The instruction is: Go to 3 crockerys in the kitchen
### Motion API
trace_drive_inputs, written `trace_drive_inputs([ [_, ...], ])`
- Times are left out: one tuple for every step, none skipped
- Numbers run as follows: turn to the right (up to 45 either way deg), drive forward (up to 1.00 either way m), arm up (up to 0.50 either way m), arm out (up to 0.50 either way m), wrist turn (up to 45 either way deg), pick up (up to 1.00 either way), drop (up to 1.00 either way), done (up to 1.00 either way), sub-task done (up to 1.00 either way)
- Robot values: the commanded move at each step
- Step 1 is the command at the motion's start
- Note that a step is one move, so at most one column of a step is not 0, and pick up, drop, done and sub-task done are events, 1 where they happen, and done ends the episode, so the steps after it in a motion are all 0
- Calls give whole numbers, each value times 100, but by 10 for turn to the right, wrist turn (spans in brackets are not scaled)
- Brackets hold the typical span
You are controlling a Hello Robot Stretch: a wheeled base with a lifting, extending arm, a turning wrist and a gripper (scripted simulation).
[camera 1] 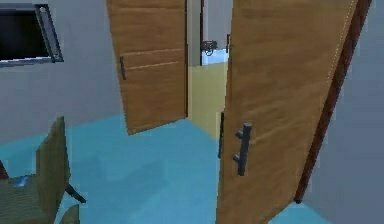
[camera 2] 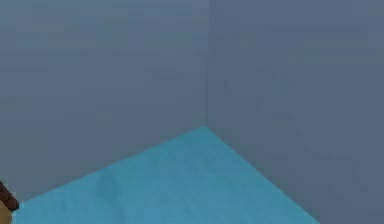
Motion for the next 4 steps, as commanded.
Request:
trace_drive_inputs([
  [-60,0,0,0,0,0,0,0,0],
  [0,80,0,0,0,0,0,0,0],
  [0,35,0,0,0,0,0,0,0],
  [390,0,0,0,0,0,0,0,0],
])
